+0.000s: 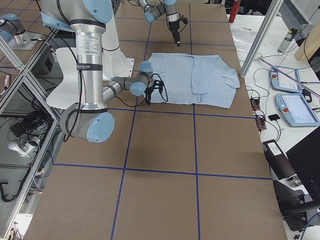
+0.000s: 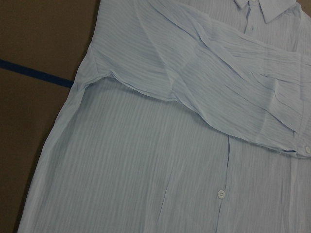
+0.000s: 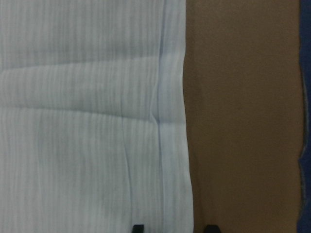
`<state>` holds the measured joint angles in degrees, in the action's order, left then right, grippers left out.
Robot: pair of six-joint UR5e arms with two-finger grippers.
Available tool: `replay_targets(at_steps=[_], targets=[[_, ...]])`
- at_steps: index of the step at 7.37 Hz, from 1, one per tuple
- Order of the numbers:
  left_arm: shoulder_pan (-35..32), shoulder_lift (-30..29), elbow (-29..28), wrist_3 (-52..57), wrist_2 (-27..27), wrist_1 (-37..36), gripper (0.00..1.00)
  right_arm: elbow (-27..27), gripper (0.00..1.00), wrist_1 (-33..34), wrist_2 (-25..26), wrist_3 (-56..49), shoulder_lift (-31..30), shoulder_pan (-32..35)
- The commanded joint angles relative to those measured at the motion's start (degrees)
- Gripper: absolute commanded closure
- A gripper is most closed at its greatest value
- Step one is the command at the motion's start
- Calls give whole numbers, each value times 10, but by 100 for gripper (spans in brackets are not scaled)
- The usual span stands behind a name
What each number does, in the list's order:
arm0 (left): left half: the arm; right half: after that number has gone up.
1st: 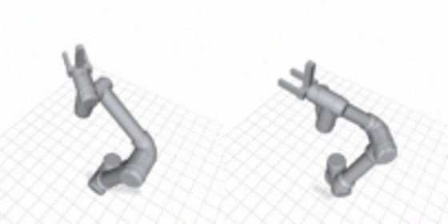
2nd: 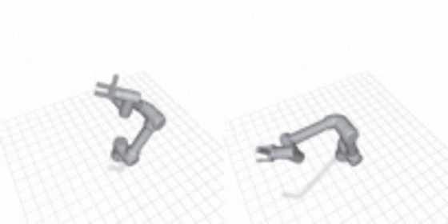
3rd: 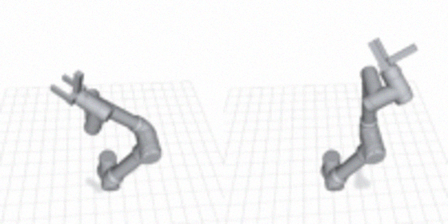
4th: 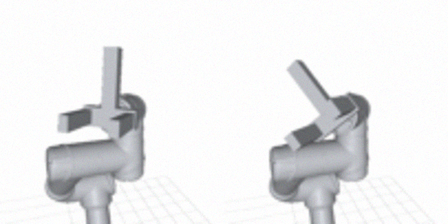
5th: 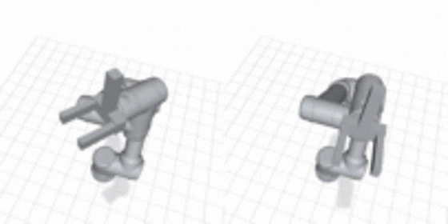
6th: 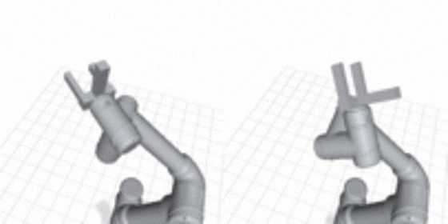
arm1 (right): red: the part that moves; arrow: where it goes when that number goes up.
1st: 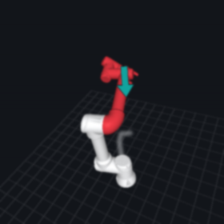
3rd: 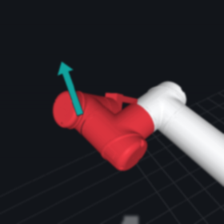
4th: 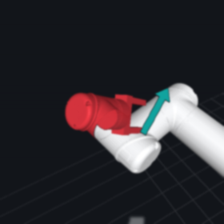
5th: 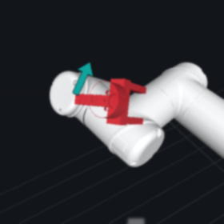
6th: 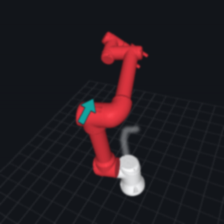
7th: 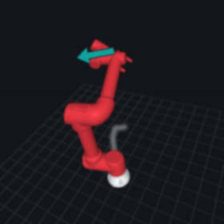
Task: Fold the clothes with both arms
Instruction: 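Slide the left gripper down the shirt side to the hem corner nearest it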
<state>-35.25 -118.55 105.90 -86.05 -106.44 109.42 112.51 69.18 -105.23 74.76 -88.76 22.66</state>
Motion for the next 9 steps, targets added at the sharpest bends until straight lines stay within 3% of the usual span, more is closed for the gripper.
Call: replay_targets(at_steps=[1, 2, 4, 5, 7, 9], targets=[[0, 2, 0, 0, 0, 0, 1, 4, 78, 13, -1, 0, 1, 5], [0, 2, -1, 0, 0, 0, 1, 4, 86, 14, -1, 0, 1, 5], [0, 2, -1, 0, 1, 0, 1, 5, 86, 20, -1, 0, 1, 5], [0, 2, -3, 0, 1, 0, 1, 6, 92, 19, -1, 0, 1, 5], [0, 2, -4, 0, 1, 0, 1, 6, 88, 20, -1, 0, 1, 5], [1, 4, -9, 0, 1, 0, 1, 8, 100, 20, -1, 0, 2, 5]])
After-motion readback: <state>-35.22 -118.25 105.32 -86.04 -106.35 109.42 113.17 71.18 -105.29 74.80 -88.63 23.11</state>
